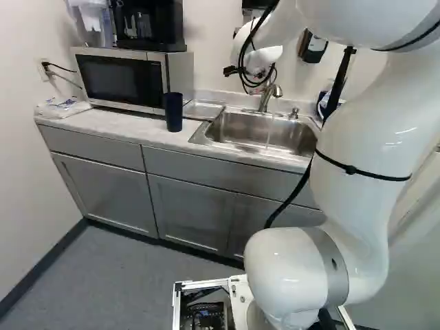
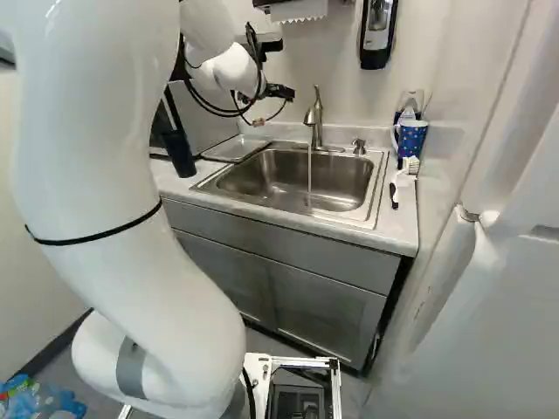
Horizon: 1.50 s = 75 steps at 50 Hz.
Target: Rinse the cup and place it in the tray
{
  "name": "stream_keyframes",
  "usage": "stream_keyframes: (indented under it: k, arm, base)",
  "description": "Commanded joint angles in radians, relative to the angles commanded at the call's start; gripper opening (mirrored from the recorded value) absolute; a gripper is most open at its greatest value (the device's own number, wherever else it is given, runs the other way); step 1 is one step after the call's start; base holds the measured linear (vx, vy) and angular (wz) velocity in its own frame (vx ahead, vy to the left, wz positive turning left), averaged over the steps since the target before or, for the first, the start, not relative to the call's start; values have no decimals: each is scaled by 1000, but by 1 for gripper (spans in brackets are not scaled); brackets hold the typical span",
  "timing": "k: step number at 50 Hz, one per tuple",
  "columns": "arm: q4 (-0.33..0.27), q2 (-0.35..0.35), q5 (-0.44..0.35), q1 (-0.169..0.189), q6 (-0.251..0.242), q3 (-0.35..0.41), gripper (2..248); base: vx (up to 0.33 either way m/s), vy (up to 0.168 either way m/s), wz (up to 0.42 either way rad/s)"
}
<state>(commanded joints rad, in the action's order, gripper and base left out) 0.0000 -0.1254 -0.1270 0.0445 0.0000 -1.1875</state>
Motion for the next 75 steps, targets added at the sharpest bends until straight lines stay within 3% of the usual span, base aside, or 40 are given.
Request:
stream_keyframes:
  k: [47,57,75]
  arm:
    - [0,168,329,-8,0,173,247]
    - [0,211,399,7,0,214,247]
    - [0,280,399,58,0,279,247]
  base:
    - [0,0,0]
    - [0,0,0]
    - [0,0,0]
